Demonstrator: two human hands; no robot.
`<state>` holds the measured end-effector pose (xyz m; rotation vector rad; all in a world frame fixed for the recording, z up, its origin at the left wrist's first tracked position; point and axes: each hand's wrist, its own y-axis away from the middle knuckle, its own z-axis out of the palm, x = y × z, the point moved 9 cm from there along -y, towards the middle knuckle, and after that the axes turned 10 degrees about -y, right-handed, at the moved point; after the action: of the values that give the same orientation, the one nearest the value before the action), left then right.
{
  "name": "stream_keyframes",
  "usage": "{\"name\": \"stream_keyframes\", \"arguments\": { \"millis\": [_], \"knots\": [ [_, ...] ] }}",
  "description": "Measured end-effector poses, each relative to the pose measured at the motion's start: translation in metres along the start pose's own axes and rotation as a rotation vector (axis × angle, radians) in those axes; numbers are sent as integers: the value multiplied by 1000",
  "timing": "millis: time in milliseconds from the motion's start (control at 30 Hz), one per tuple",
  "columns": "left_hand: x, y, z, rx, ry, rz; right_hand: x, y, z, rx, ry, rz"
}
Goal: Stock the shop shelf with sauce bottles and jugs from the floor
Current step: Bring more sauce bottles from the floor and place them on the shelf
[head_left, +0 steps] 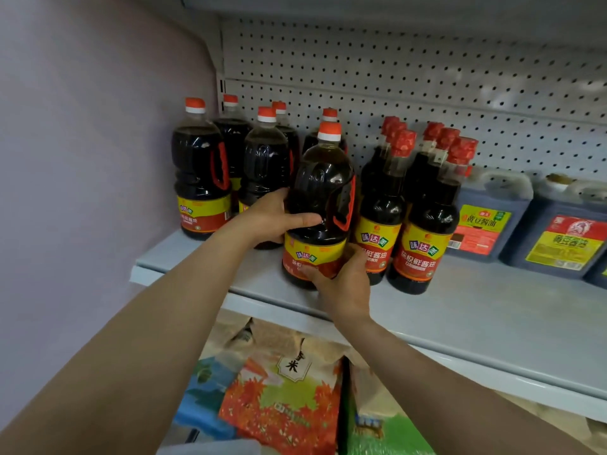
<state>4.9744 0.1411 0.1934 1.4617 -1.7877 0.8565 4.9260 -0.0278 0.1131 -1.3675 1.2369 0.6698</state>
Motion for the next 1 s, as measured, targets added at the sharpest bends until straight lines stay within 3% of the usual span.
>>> {"name": "stream_keyframes", "arguments": {
  "millis": [233,433,800,1000],
  "knots": [
    [-4,-30,-3,57,-30,-52,6,-7,25,-127,12,-71],
    [-1,-58,-7,93,-177,-104,12,-31,35,-181,16,-11],
    [-11,-79,-8,73,-84,-184,24,-43,44,-254,99,35],
    [-5,-77,-8,157,-264,-167,21,-45,46,-258,62,71]
  ]
}}
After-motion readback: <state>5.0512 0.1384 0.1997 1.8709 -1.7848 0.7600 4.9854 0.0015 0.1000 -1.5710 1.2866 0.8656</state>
